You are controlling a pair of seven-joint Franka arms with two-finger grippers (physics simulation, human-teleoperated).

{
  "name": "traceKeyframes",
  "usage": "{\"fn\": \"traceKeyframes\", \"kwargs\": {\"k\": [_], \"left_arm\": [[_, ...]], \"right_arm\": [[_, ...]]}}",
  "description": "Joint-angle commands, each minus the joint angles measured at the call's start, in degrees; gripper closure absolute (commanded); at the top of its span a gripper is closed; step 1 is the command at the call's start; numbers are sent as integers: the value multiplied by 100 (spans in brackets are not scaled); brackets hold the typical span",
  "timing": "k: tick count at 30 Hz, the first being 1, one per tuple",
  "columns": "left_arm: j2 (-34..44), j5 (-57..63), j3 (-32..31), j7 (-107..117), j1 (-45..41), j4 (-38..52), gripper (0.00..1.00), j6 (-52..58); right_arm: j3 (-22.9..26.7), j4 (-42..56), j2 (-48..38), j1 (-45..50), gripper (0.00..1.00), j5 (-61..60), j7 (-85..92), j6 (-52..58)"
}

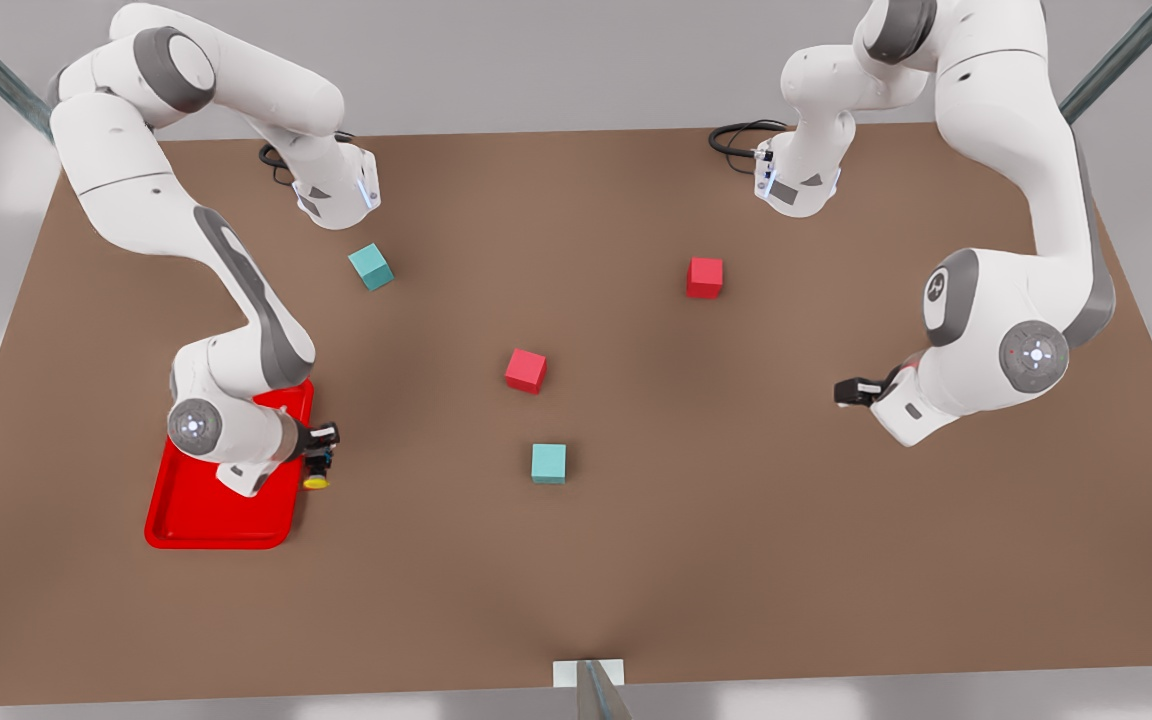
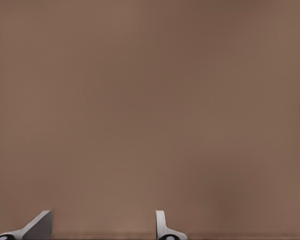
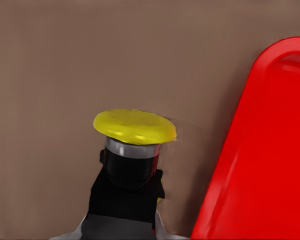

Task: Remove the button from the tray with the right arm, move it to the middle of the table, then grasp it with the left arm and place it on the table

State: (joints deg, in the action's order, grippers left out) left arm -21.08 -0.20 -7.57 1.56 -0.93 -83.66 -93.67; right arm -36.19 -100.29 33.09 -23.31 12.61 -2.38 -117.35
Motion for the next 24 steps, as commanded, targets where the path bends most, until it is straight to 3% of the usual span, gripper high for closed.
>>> {"fn": "traceKeyframes", "kwargs": {"k": [1, 3, 5, 7, 8, 11, 24], "left_arm": [[-1, 2, 2, 134, -30, -10, 0, 261], [-10, 2, 2, 143, -12, 16, 0, 253], [-62, 2, 2, 125, 14, 16, 0, 217], [-63, 11, 2, 125, 32, -19, 0, 253], [-63, 11, 2, 125, 32, -19, 0, 253], [-71, 11, 2, 125, 32, -2, 0, 226], [-89, 64, 54, 55, 84, 16, 0, 209]], "right_arm": [[191, 405, 49, 757, 58, -751, -2425, 731], [1288, 1186, 215, 2346, 58, -1515, -2986, 968], [2308, 2600, 848, 3928, 58, -2218, -3892, 1460], [3951, 3542, 1340, 5476, 58, -3456, -4270, 1856], [4252, 3718, 1560, 5689, 58, -3967, -4402, 1848], [4296, 4465, 2140, 5908, 58, -4030, -5009, 1883], [4252, 5301, 2808, 6893, 54, -4074, -6020, 1039]]}}
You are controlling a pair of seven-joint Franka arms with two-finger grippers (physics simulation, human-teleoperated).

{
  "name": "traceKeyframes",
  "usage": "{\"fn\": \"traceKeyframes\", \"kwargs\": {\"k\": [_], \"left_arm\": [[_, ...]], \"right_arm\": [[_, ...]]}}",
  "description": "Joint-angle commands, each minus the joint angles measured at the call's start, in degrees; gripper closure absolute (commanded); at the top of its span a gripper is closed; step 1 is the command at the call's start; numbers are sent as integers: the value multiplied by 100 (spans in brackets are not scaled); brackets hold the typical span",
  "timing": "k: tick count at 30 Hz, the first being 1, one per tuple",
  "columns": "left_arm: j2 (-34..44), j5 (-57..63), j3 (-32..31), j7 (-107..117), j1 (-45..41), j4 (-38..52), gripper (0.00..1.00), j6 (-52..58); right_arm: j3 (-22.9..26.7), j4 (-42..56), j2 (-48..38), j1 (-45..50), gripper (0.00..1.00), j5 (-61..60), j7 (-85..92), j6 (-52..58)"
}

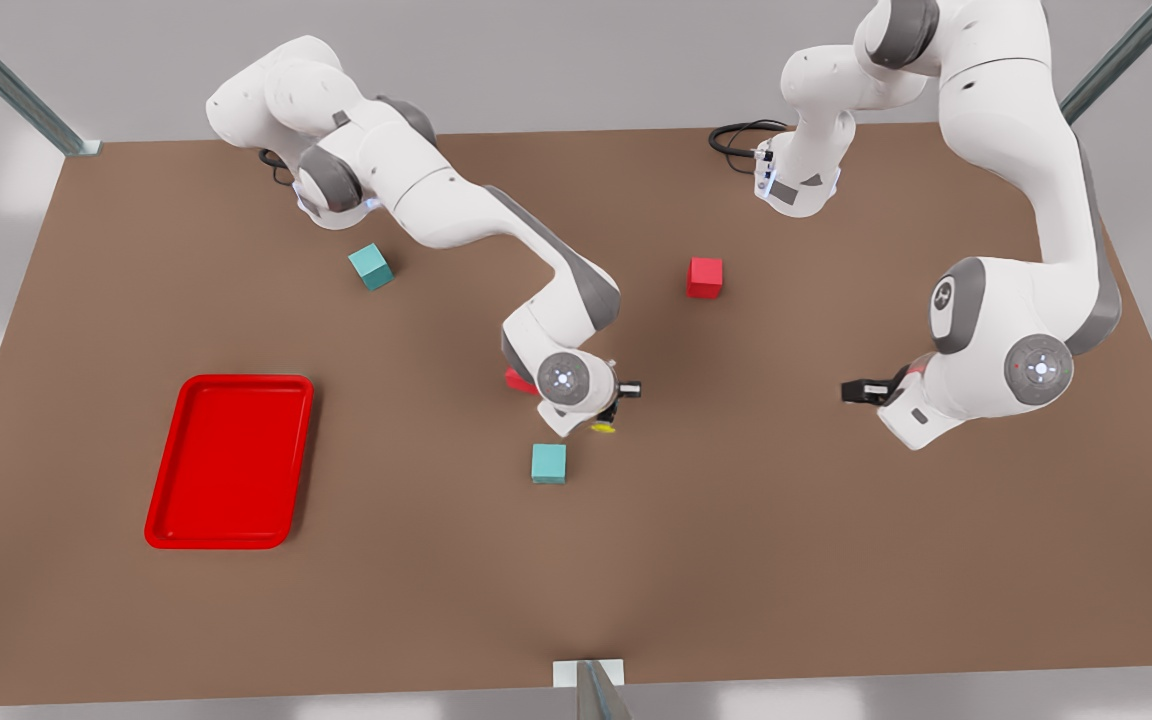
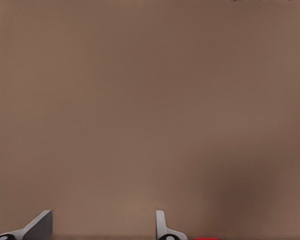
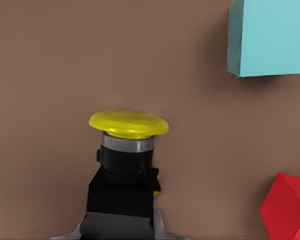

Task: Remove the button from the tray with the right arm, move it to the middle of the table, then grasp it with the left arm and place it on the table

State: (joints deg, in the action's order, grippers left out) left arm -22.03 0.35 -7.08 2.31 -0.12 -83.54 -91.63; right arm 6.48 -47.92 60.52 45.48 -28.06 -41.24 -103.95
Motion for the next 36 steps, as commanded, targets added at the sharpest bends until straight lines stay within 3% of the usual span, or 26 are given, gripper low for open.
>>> {"fn": "traceKeyframes", "kwargs": {"k": [1, 3, 4, 5, 11, 13, 15, 17, 19, 23, 28, 30, 33, 36], "left_arm": [[-3, 8, 5, -20, 3, -4, 0, -4], [-47, 35, 5, -11, -5, -4, 0, -4], [-91, 35, 5, -11, -5, -4, 0, -21], [-108, 35, 5, -11, -5, -4, 0, -21], [-126, 17, -13, 41, -84, 22, 0, -21], [-135, -44, -57, 59, -391, 285, 0, -12], [-205, -246, -57, 489, -1059, 619, 0, 58], [-451, -282, -66, 991, -1561, 822, 0, -21], [-803, -264, -66, 955, -1851, 910, 0, -21], [-1804, -273, -57, 1342, -2484, 1015, 0, -961], [-2358, -238, -48, 1281, -2563, 1059, 0, -2463], [-2394, -211, -48, 1298, -2598, 770, 0, -3061], [-2148, -202, -39, 1351, -2660, 400, 0, -3282], [-1752, -185, -30, 1413, -2800, -532, 0, -4134]], "right_arm": [[-50, 64, 126, 14, 54, -7, -2142, -451], [-86, 99, 276, 75, 53, -7, -2134, -670], [-94, 99, 346, 102, 39, -7, -2134, -793], [-94, 99, 364, 172, 0, -7, -2195, -899], [-217, 240, 399, -65, 0, -16, -2292, -812], [-718, 152, -137, -864, 0, 72, -2213, -267], [-1008, -1561, -1551, -1682, 0, 432, -1431, 164], [-1026, -4162, -3528, -2446, 0, 1320, 668, 156], [-1017, -5016, -4224, -3396, 0, 1830, 2681, 103], [-1017, -4937, -4497, -4424, 0, 2305, 3764, 753], [-745, -4858, -5007, -4512, 0, 2314, 4308, 1228], [-754, -4120, -4445, -4504, 0, 2366, 4335, 1895], [-789, -4164, -4304, -4521, 0, 2692, 4774, 1070], [-789, -4120, -4303, -4512, 0, 2674, 4950, 1131]]}}
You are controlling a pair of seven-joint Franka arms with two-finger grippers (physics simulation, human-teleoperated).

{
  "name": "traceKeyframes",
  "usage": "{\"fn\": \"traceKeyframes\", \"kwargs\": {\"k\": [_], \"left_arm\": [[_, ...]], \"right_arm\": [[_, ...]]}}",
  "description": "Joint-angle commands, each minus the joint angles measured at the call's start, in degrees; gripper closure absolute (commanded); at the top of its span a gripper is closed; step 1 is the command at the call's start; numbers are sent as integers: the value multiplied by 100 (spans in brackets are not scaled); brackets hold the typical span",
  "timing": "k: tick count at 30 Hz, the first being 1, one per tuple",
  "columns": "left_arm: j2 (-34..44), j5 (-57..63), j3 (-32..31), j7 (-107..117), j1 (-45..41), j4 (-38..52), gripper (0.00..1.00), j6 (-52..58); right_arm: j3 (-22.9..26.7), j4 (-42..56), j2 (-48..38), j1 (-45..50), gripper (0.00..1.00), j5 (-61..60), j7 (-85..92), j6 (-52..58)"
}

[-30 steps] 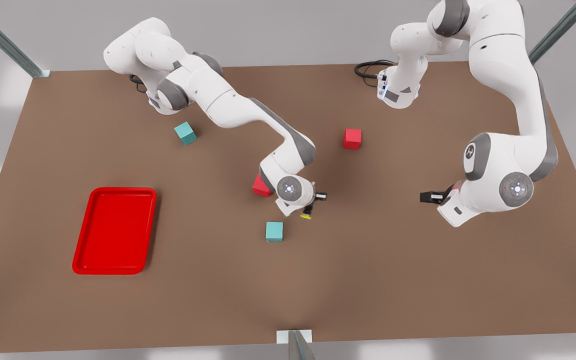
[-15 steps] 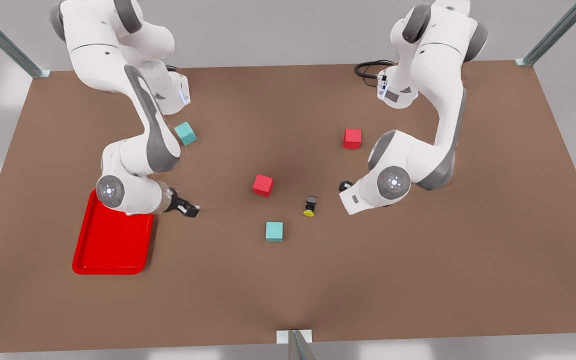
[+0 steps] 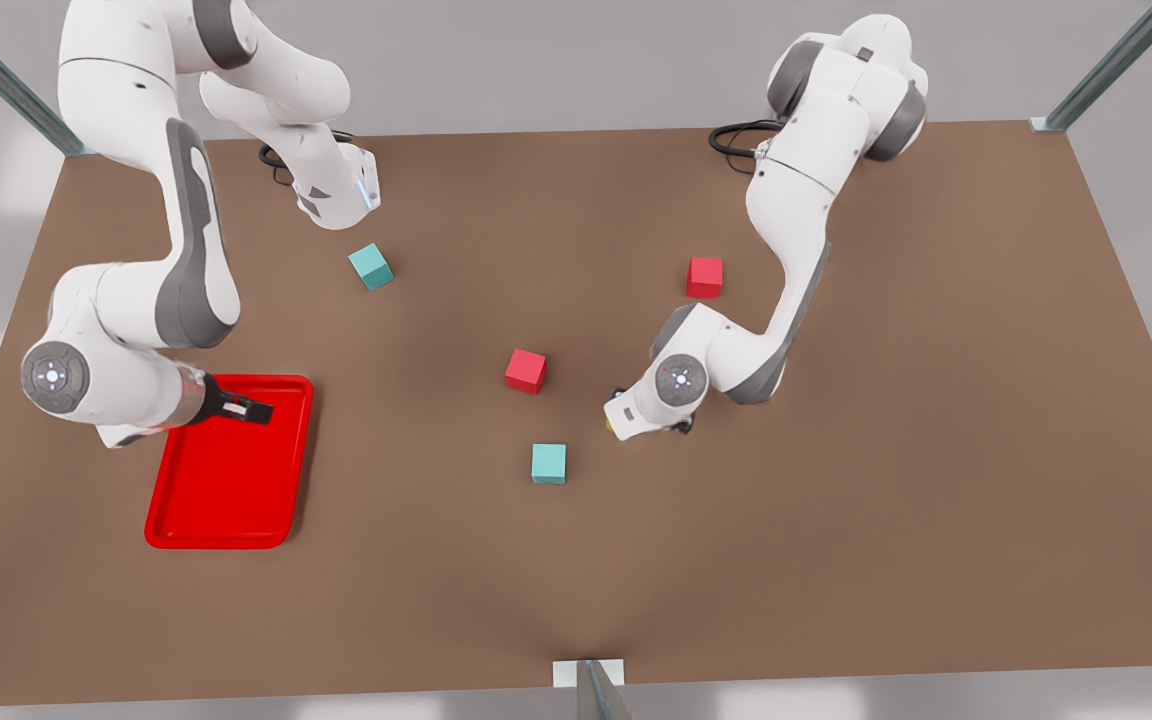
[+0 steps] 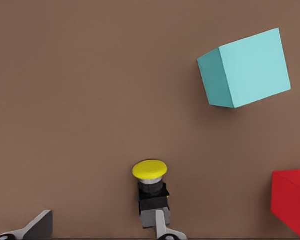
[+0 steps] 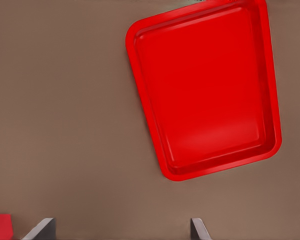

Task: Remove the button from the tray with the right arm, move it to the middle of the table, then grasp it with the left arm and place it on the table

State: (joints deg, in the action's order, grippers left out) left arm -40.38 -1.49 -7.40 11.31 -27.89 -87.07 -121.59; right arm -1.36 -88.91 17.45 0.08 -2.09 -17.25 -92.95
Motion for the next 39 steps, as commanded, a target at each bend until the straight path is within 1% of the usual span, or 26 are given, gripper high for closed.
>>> {"fn": "traceKeyframes", "kwargs": {"k": [1, 3, 9, 11, 14, 21, 23, 35, 36, 38, 39], "left_arm": [[66, 219, 2, 530, -32, -249, 0, -1165], [74, 254, 19, 645, -111, -442, 0, -1148], [-49, 369, 19, 864, -146, -504, 0, -1165], [39, 412, 19, 970, -120, -750, 0, -1157], [22, 421, 19, 987, -146, -847, 0, -1165], [-102, 413, 10, 1269, -366, -847, 0, -1297], [-110, 413, 10, 1269, -357, -847, 0, -1297], [-242, 413, 10, 1269, -340, -829, 0, -1306], [-242, 413, 10, 1269, -331, -829, 3, -1297], [-225, 413, 10, 1286, -313, -829, 15, -1297], [-225, 413, 10, 1348, -313, -829, 25, -1289]], "right_arm": [[13, 163, 48, -201, 0, 34, 2630, 154], [-4, 172, 48, -219, 0, 51, 2850, 137], [-13, 172, 118, -166, 0, 34, 2842, 119], [-5, 172, 127, -166, 0, 34, 2842, 110], [-13, 172, 162, -149, 0, 34, 2842, 84], [-66, 190, 364, 27, 0, 60, 2771, 58], [-66, 190, 434, 150, 0, 86, 2771, 58], [-66, 278, 566, 212, 0, 86, 2771, 110], [-66, 278, 549, 203, 0, 95, 2780, 128], [-48, 269, 487, 89, 0, 121, 2842, 119], [-40, 216, 391, 27, 0, 130, 2850, 93]]}}
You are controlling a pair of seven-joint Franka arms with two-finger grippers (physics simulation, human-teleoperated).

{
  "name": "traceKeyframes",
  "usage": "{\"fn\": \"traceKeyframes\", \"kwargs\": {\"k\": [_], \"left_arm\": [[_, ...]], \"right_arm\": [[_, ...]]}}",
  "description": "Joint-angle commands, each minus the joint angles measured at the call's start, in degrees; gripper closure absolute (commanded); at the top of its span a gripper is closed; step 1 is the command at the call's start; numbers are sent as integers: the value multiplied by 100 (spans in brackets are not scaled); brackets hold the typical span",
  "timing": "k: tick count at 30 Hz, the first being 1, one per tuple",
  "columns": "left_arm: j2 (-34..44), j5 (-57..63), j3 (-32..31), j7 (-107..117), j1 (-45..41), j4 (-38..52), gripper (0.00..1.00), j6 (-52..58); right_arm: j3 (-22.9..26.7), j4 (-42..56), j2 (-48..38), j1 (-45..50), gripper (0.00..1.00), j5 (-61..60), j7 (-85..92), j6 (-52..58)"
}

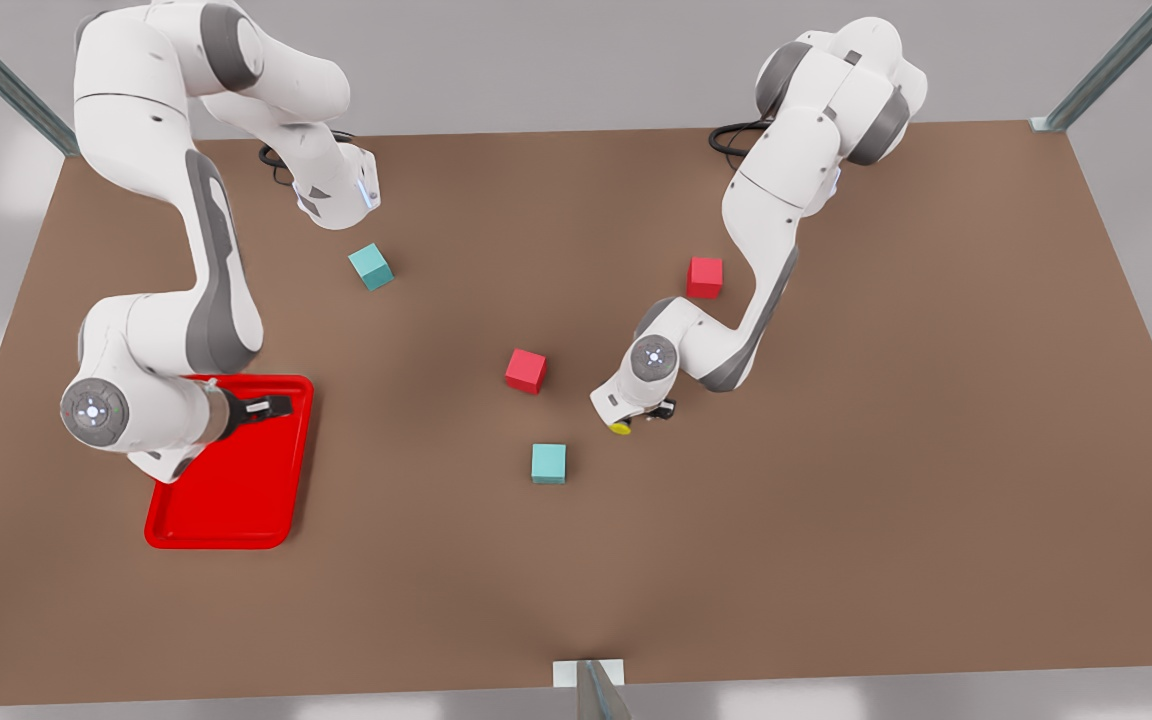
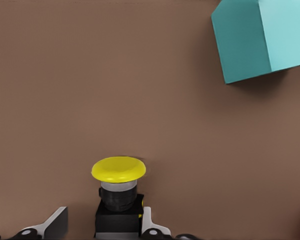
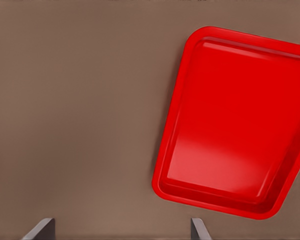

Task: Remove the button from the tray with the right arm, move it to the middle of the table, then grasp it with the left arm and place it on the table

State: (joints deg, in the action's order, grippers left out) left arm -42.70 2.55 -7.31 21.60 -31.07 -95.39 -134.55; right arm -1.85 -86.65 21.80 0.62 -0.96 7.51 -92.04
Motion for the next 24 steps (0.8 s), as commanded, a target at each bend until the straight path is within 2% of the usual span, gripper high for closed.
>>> {"fn": "traceKeyframes", "kwargs": {"k": [1, 3, 6, 8, 9, 17, 20, 24], "left_arm": [[16, 9, 2, 336, 4, 3, 35, 17], [25, 9, -7, 441, 13, 11, 50, 43], [25, 0, -7, 450, 22, 20, 58, 61], [51, 0, -7, 450, 39, 29, 59, 96], [139, 0, -7, 441, 118, 99, 59, 386], [438, 27, 55, 424, 663, 547, 59, 1195], [438, 18, 476, 502, 760, 811, 59, 1195], [315, -70, 520, 2250, 1129, 1462, 59, 1116]], "right_arm": [[1, -37, -88, -98, 0, 17, 383, 11], [1, -54, -149, -142, 0, 25, 383, 46], [1, -116, -150, -124, 0, 26, 383, 54], [-17, -107, -45, -28, 0, 17, 374, 72], [-26, -177, 123, 385, 0, 236, 295, 72], [-35, -168, 132, 403, 0, 307, 304, 81], [-35, -177, 149, 421, 0, 316, 304, 81], [-43, -168, 246, 614, 0, 421, 278, 63]]}}
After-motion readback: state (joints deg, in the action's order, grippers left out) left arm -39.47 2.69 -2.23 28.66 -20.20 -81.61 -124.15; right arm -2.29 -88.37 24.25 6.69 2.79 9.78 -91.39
